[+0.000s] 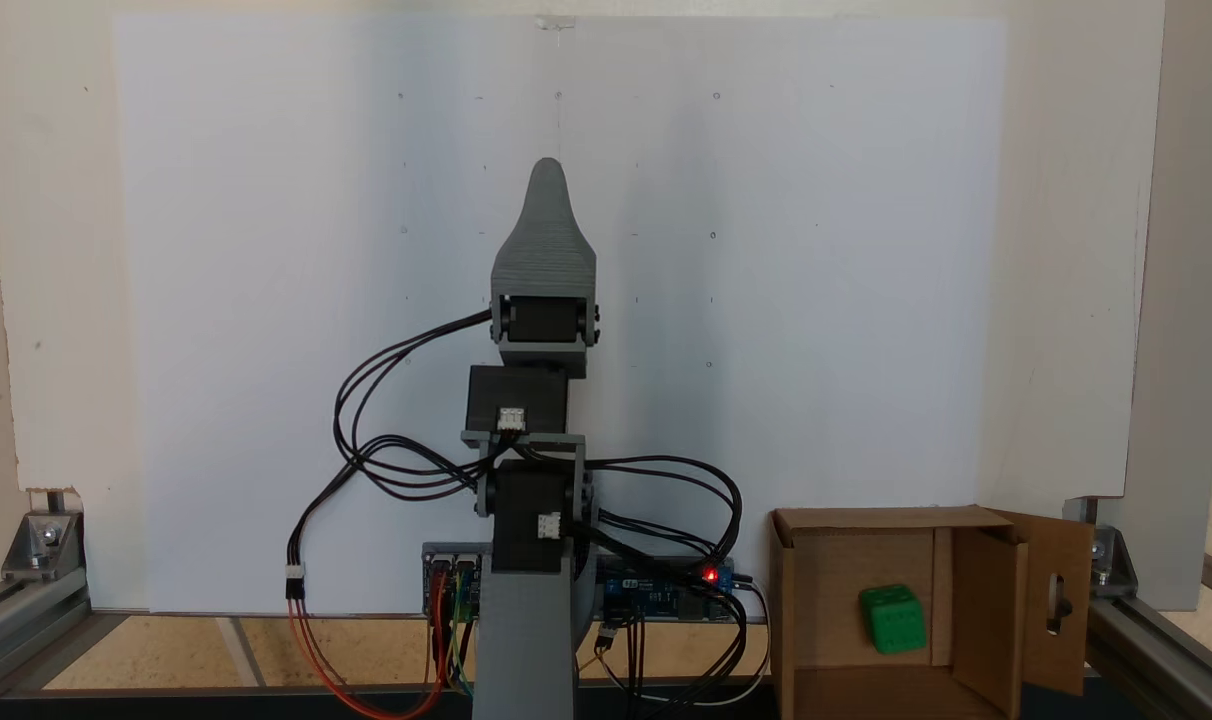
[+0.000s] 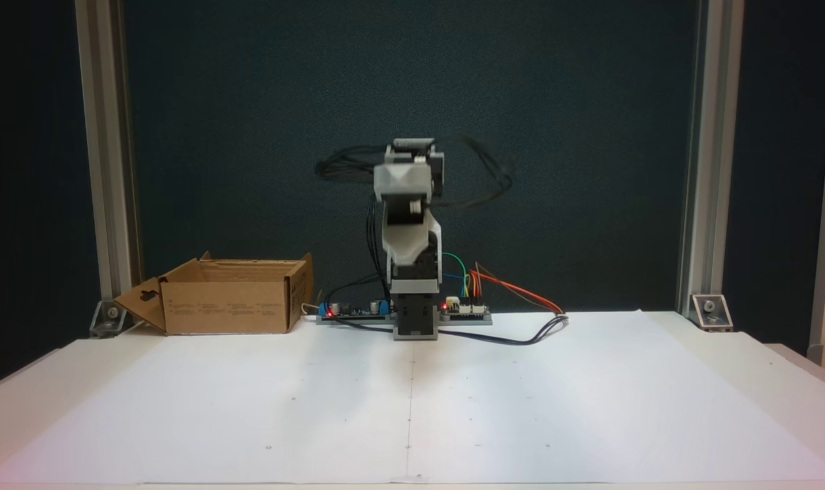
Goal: Grasp a green dice and put it in the bin.
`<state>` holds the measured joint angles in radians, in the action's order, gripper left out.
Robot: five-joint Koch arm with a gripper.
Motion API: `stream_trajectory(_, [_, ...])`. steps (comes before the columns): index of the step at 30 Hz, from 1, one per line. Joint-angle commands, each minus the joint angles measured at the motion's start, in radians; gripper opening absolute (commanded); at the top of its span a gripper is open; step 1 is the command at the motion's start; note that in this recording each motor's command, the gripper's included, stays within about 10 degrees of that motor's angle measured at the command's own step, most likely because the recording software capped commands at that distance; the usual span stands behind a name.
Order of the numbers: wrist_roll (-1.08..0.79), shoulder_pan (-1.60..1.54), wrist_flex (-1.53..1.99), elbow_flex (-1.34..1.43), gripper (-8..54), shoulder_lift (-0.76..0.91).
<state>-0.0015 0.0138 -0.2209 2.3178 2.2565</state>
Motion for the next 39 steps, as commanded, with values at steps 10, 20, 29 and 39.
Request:
stream_trajectory(10, [0.026,0.008,-0.54,0.456,43.8,0.118])
stream_trajectory(20, [0.026,0.006,-0.943,0.667,44.1,0.118])
stream_trajectory(29, [0.023,0.006,-1.3,0.752,43.9,0.118])
stream_trajectory(39, [0.026,0.008,-1.574,0.81,44.5,0.115])
